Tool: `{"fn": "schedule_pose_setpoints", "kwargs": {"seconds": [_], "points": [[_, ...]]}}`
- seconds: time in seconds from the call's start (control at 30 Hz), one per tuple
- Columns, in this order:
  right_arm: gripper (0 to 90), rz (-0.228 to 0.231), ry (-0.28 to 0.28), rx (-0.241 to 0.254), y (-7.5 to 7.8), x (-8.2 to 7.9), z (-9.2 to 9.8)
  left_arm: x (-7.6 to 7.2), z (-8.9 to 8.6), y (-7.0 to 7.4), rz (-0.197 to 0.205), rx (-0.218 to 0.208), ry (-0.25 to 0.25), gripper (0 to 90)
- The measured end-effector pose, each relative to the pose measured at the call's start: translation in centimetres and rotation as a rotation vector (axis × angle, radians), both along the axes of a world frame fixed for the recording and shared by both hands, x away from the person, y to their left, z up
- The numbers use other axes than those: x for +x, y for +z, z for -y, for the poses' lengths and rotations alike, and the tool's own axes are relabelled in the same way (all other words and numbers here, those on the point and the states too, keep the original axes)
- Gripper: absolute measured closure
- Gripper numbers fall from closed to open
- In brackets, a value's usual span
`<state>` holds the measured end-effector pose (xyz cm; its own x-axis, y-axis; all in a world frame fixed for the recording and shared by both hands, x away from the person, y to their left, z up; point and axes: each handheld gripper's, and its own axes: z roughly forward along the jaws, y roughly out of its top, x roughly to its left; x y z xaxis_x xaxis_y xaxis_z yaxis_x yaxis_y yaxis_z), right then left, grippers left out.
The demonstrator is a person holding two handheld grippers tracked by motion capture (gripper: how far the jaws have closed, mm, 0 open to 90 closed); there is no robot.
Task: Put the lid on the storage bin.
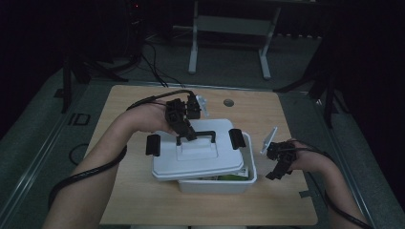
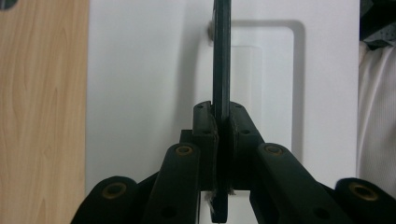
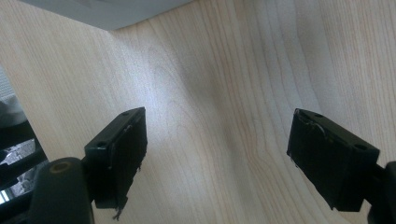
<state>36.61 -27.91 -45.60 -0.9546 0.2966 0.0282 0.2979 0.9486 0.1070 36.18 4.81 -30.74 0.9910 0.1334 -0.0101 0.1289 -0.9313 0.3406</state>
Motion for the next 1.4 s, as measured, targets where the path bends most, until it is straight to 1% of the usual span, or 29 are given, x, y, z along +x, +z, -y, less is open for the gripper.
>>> {"fn": "schedule_pose_setpoints", "kwargs": {"seconds": [0.03, 0.2, 0.23, 0.3, 0.33, 0.47, 0.53, 0.57, 0.67, 0.8, 0.83, 1.0, 1.3, 1.33, 1.37, 1.4], "points": [[19.4, -0.001, -0.001, -0.001, 0.0, 0.0, 0.0, 0.0, 0.2, 0.0, -0.007, -0.001, -0.007, 84.5], [19.4, -0.002, 0.002, -0.001, 0.0, -0.1, 0.1, 0.2, 1.3, -0.4, -0.006, 0.003, -0.021, 84.5], [19.4, -0.001, 0.001, -0.002, -0.1, -0.1, 0.2, 0.3, 1.5, -0.5, -0.001, 0.001, -0.025, 84.5], [19.4, -0.004, 0.000, -0.004, -0.1, -0.2, 0.3, 0.4, 1.9, -0.6, -0.008, 0.001, -0.031, 84.5], [19.4, -0.004, -0.001, -0.003, -0.1, -0.2, 0.4, 0.4, 2.1, -0.7, -0.004, -0.003, -0.039, 84.5], [19.4, -0.006, -0.004, -0.002, -0.1, -0.3, 0.6, 0.6, 3.0, -1.2, -0.009, -0.001, -0.053, 84.5], [19.4, -0.008, -0.007, -0.004, -0.1, -0.3, 0.7, 0.6, 3.4, -1.3, -0.004, -0.001, -0.056, 84.5], [19.4, -0.010, -0.008, -0.002, -0.1, -0.4, 0.8, 0.7, 3.6, -1.4, -0.009, 0.004, -0.064, 84.5], [19.4, -0.008, -0.010, -0.002, -0.1, -0.5, 1.1, 0.8, 4.2, -1.8, -0.017, 0.002, -0.076, 84.5], [19.4, -0.006, -0.012, 0.001, -0.1, -0.6, 1.5, 0.9, 4.9, -2.4, -0.013, 0.009, -0.082, 84.5], [19.4, -0.003, -0.014, 0.001, -0.1, -0.7, 1.6, 1.0, 5.0, -2.6, -0.018, 0.017, -0.087, 84.5], [19.4, -0.001, -0.018, -0.004, -0.1, -0.8, 1.8, 1.1, 5.5, -2.9, -0.015, 0.017, -0.089, 84.5], [19.4, -0.002, -0.022, -0.002, -0.1, -1.0, 2.1, 1.3, 6.4, -3.8, -0.021, 0.042, -0.101, 84.4], [19.4, -0.003, -0.024, -0.002, -0.1, -1.1, 2.2, 1.4, 6.5, -3.9, -0.012, 0.042, -0.099, 84.4], [19.4, -0.004, -0.025, -0.002, -0.1, -1.1, 2.2, 1.4, 6.5, -4.1, -0.017, 0.044, -0.097, 84.5], [19.4, -0.005, -0.026, -0.002, -0.2, -1.1, 2.2, 1.4, 6.6, -4.2, -0.012, 0.043, -0.100, 84.4]]}}
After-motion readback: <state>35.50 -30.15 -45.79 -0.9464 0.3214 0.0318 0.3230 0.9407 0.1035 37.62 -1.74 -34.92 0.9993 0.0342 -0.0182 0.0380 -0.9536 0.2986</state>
